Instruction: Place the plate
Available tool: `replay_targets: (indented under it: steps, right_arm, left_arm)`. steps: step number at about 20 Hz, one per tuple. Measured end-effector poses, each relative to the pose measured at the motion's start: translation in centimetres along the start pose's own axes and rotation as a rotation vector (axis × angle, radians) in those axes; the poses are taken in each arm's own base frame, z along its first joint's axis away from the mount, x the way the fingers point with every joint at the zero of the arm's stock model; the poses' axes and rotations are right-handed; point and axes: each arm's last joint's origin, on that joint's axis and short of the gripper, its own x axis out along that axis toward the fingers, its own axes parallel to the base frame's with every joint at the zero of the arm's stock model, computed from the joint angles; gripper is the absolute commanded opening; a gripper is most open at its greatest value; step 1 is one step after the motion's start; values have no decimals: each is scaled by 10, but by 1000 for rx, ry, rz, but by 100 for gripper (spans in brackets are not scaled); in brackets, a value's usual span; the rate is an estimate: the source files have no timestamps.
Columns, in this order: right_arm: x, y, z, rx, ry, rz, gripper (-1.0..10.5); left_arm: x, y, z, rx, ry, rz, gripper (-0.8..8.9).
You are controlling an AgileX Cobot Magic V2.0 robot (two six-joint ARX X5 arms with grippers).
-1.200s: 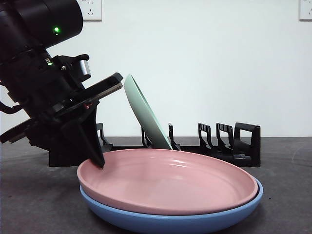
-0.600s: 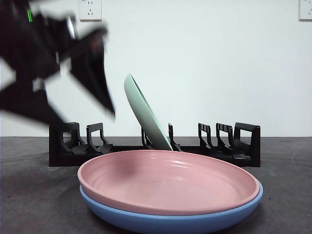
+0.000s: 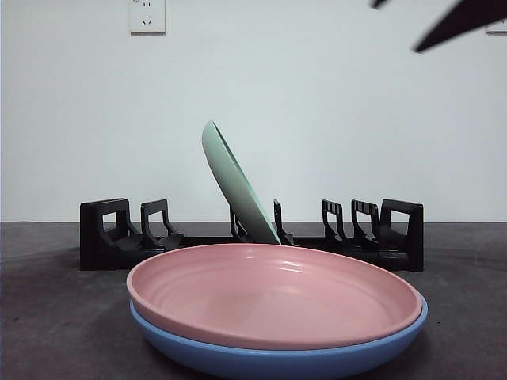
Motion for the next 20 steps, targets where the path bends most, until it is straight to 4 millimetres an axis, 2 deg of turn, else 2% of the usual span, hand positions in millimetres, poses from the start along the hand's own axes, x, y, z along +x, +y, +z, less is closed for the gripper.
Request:
replay_targets:
  steps: [3, 6, 14, 20]
  right_arm:
    - [31, 15, 40, -19, 33, 53, 354]
    - [72, 24, 68, -24, 81, 87, 353]
    - [149, 21, 99, -4, 144, 105, 348]
    - [186, 18, 95, 11, 170, 115, 321]
  left_arm:
    - [-6, 3, -3, 1, 3, 1, 372]
    - [-4, 3, -5, 13, 31, 7, 372]
    - [-4, 3, -6, -7, 40, 10, 372]
    - [-4, 3, -6, -6, 42, 10, 372]
